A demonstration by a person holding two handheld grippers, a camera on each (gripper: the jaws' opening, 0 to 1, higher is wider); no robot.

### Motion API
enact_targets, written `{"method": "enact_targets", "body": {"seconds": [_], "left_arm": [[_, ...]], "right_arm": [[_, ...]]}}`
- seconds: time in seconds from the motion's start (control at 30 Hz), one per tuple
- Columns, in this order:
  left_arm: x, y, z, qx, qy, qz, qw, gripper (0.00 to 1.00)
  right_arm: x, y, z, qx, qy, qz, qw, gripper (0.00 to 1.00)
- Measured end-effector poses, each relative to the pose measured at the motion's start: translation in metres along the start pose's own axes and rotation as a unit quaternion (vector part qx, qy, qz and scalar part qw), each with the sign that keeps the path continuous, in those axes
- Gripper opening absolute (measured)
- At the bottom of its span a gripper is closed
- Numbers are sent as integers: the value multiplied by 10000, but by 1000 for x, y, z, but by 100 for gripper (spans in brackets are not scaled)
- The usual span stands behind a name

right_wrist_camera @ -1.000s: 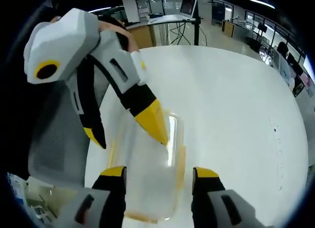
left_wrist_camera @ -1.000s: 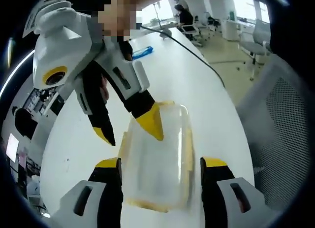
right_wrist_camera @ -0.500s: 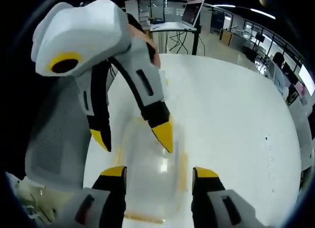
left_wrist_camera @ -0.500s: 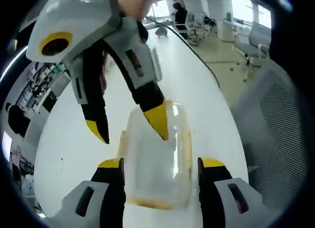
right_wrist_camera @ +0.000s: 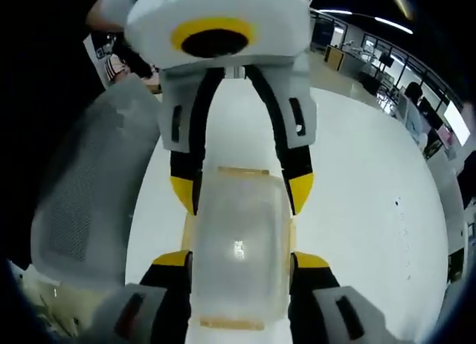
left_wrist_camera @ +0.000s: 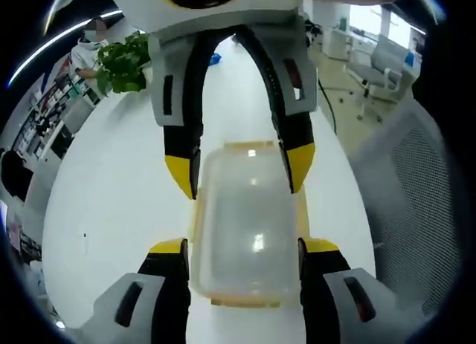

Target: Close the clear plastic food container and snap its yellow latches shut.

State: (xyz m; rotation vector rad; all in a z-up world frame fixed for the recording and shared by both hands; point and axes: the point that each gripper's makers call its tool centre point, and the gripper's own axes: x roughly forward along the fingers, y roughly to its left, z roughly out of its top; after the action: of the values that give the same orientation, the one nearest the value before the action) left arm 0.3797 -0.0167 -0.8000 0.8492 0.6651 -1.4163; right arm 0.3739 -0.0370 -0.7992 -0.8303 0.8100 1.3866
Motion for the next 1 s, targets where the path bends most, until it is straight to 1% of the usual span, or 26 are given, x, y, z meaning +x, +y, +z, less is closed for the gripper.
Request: {"method": "enact_targets", "body": {"seconds": [0.1,0.17,0.2,0.27,0.3,0.33,0.37,0.4,0.43,0.47,0.5,0.53,0.57,0.6,0.63,0.67,0.7,0.73,0.77,0.8,0.83,0.87,0.9,0.93,0.97,1.0], "left_arm": [[-1,2,-4,4,95,123,9999,59],[-4,10,-6,-275,111,422,9987,58],[-7,14,-6,-449,60,637,9969,57],[-9,14,-2,-840,-167,741,9936,58],[-11,15,-3,-1045,-186,876,9905,59],[-14,17,-5,-1182,-186,1048,9873,58],[-16,18,-5,-1268,-201,1184,9846,57],[-19,18,-1,-1330,-341,1275,9823,56],[-20,19,1,-1437,-472,1364,9790,56],[-21,20,-1,-1510,-450,1446,9769,56],[-22,22,-3,-1591,-426,1526,9745,56],[-23,22,-4,-1660,-441,1588,9723,57],[-23,22,-4,-1799,-485,1664,9683,58],[-24,22,-4,-1926,-517,1720,9647,57],[-25,21,-4,-2093,-548,1829,9590,56],[-26,21,-3,-2140,-590,1914,9561,55],[-27,20,-4,-2213,-584,2026,9521,54],[-27,18,-6,-2339,-564,2133,9469,54],[-27,19,-6,-2407,-565,2230,9429,55],[-26,17,-8,-2497,-502,2306,9391,57],[-23,14,-8,-2514,-448,2294,9392,59],[-22,12,-10,-2583,-393,2371,9357,60],[-23,12,-10,-2699,-409,2458,9301,60],[-25,11,-12,-2900,-407,2590,9204,60],[-27,11,-13,-3001,-437,2696,9140,60],[-31,11,-10,-3174,-600,2772,9049,61]], "right_arm": [[0,-5,-1,79,-34,-181,9998,52],[-2,-8,0,266,-146,-388,9988,51],[-3,-7,0,401,-210,-454,9979,51],[-3,-4,0,723,-309,-527,9955,53],[-4,-3,1,856,-431,-606,9935,53],[-6,-4,-2,1015,-425,-815,9906,53],[-7,-5,-3,1078,-455,-932,9887,53],[-9,-7,-5,1242,-493,-1159,9842,52],[-11,-10,-10,1469,-443,-1370,9786,52],[-11,-10,-7,1588,-604,-1421,9752,52],[-14,-13,-6,1865,-805,-1586,9662,52],[-17,-17,-8,2009,-860,-1763,9598,52],[-19,-20,-11,2185,-885,-1946,9521,52],[-21,-20,-14,2335,-868,-2044,9466,52],[-22,-21,-14,2416,-923,-2150,9417,52],[-25,-20,-16,2545,-939,-2287,9349,52],[-25,-18,-18,2658,-892,-2359,9305,52],[-27,-18,-17,2733,-932,-2451,9255,52],[-30,-18,-18,2860,-971,-2689,9146,52],[-31,-16,-18,2873,-976,-2779,9114,52],[-30,-13,-16,2897,-1002,-2807,9095,52],[-31,-12,-17,3004,-984,-2991,9003,52],[-32,-11,-17,3042,-1003,-3105,8950,52],[-31,-8,-15,3133,-1084,-3159,8890,52],[-32,-6,-16,3247,-1086,-3247,8817,52],[-32,-6,-16,3295,-1149,-3311,8767,52]]}}
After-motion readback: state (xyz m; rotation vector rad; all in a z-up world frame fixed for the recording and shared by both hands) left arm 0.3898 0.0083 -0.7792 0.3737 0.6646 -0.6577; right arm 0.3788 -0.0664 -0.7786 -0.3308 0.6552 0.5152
